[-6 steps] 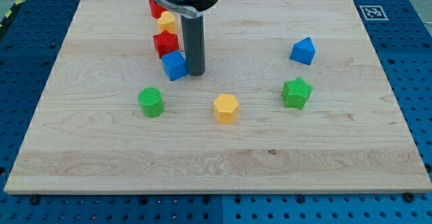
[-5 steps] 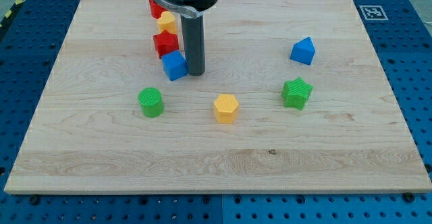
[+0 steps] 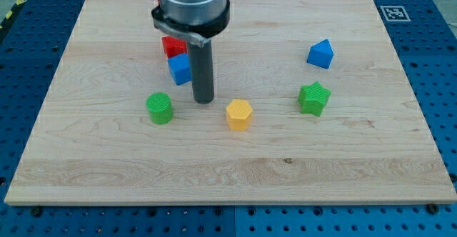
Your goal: Place the green circle below the cube
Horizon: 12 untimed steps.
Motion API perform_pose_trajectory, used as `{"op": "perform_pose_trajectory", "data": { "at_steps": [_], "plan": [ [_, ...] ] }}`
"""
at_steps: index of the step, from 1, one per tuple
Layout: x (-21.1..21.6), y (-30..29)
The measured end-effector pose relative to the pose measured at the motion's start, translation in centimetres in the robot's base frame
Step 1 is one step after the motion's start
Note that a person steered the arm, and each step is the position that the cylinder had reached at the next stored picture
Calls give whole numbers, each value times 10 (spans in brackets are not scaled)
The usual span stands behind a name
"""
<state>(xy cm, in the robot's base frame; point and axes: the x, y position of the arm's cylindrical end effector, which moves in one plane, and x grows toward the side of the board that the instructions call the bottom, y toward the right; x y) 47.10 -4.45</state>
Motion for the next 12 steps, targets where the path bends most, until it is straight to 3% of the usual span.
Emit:
{"op": "perform_pose_trajectory", "data": {
  "at_steps": [6, 8, 9, 12],
  "plan": [
    [-13, -45],
    [-19, -142],
    [0, -150],
    [14, -83]
  ]
}}
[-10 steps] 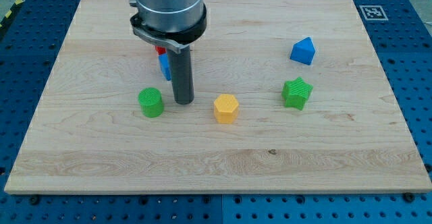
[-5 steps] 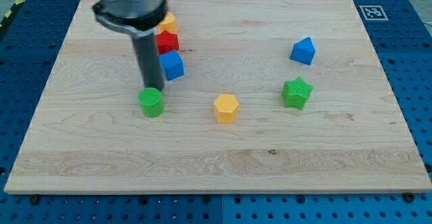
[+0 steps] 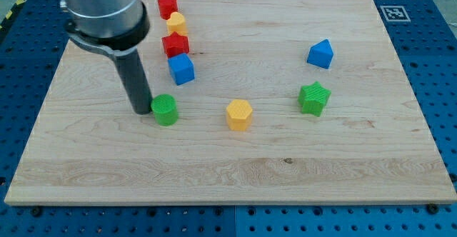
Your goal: Place the green circle below the cube
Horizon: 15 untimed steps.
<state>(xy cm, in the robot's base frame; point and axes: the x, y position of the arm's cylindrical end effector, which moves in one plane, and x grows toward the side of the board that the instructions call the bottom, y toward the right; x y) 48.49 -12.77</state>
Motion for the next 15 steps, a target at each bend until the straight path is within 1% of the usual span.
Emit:
{"op": "perform_pose_trajectory", "data": {
  "at_steps": [1, 2, 3, 4, 5, 6, 7, 8, 9, 12, 15],
  "plan": [
    [4, 14],
    [10, 11],
    [34, 18],
    [50, 51],
    [54, 51],
    [54, 25],
    [53, 17],
    [53, 33],
    [53, 68],
    [46, 67],
    [8, 67]
  ]
}}
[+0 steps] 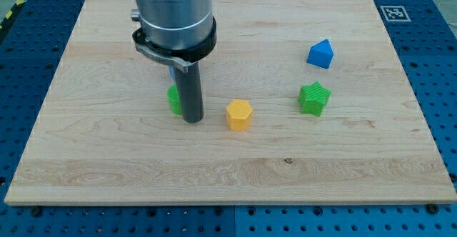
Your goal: Place the green circle below the cube
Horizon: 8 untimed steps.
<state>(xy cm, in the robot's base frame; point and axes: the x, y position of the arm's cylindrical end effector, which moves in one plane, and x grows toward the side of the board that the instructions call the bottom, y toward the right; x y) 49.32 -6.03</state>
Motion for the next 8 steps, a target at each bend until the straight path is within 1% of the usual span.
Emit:
{"op": "perform_pose_trajectory", "data": {
  "at_steps": [1, 2, 3, 4, 5, 8],
  "plan": [
    [-3, 0],
    [23, -6],
    [24, -34],
    [14, -52],
    [12, -49],
    [-14, -34]
  ]
}}
